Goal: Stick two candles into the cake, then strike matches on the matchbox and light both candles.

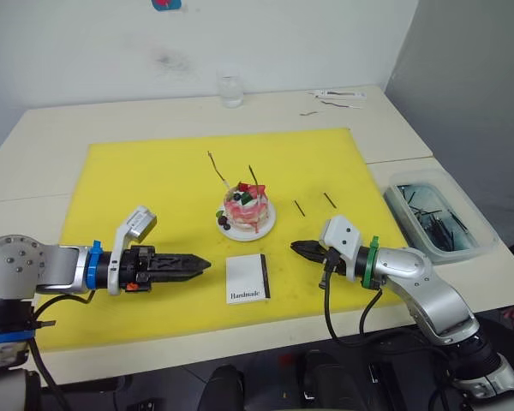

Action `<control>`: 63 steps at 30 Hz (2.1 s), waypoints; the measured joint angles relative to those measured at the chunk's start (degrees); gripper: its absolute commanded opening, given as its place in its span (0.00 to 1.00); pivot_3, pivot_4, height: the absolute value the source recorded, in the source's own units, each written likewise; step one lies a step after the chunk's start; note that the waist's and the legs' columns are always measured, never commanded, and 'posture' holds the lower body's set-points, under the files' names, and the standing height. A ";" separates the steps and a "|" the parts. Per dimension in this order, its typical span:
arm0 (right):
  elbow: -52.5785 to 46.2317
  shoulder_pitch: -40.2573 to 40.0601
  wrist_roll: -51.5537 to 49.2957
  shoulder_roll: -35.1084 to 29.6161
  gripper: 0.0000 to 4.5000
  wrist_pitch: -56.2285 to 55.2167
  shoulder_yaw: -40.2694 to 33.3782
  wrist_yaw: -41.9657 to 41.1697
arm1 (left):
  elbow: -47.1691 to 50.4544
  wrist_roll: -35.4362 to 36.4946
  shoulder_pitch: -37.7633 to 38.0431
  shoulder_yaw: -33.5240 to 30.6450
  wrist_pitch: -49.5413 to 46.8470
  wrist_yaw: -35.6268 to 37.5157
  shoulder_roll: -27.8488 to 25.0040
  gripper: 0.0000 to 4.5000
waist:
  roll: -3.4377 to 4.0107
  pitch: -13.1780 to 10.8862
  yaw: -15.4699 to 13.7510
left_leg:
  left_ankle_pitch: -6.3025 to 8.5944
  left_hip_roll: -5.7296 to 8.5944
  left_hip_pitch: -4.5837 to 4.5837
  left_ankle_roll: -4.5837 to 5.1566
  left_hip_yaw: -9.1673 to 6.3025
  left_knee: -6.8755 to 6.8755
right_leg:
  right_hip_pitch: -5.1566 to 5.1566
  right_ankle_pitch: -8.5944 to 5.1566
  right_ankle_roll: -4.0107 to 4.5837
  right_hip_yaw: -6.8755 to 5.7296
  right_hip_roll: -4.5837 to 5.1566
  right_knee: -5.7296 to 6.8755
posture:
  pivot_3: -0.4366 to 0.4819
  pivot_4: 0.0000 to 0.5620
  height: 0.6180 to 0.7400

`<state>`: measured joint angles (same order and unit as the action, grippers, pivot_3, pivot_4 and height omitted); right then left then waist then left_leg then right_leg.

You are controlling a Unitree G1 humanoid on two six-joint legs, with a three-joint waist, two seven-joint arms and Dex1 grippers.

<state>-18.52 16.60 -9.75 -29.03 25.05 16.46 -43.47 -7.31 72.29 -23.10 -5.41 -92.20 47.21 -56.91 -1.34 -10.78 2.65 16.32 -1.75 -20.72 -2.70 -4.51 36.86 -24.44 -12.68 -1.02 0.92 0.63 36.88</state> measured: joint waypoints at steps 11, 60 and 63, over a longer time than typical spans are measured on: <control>0.02 -1.03 2.16 1.65 0.01 0.51 1.95 1.00 | -6.68 6.14 -2.33 5.01 -0.07 -7.33 1.97 1.00 | -0.01 0.01 -0.08 | -0.01 0.05 0.01 -0.01 -0.02 0.04 | 0.05 0.00 0.01 -0.03 0.06 0.02 | 0.48 0.27 1.00; 0.22 3.30 3.28 2.02 0.01 10.08 7.44 -5.62 | -10.24 8.78 -4.01 3.53 0.20 -16.81 14.04 1.00 | 0.14 0.25 -1.09 | -0.08 0.98 0.19 -0.14 -0.13 0.10 | 0.42 -0.07 -0.69 0.03 0.99 0.01 | 0.48 0.27 1.00; 0.61 4.04 2.83 2.86 0.01 10.63 7.71 -6.16 | -9.90 9.08 -3.42 3.20 0.34 -17.15 14.13 1.00 | 0.14 0.25 -1.04 | -0.08 1.05 0.15 -0.14 -0.13 0.10 | 0.41 0.01 -0.96 0.03 1.08 0.00 | 0.48 0.27 1.00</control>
<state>-17.90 20.64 -6.92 -26.17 35.69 24.17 -49.62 -17.20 81.37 -26.52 -2.21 -91.86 30.06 -42.78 -1.20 -10.53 1.61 16.24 -0.70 -20.57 -2.84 -4.64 36.96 -24.02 -12.68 -1.98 0.95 1.70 36.87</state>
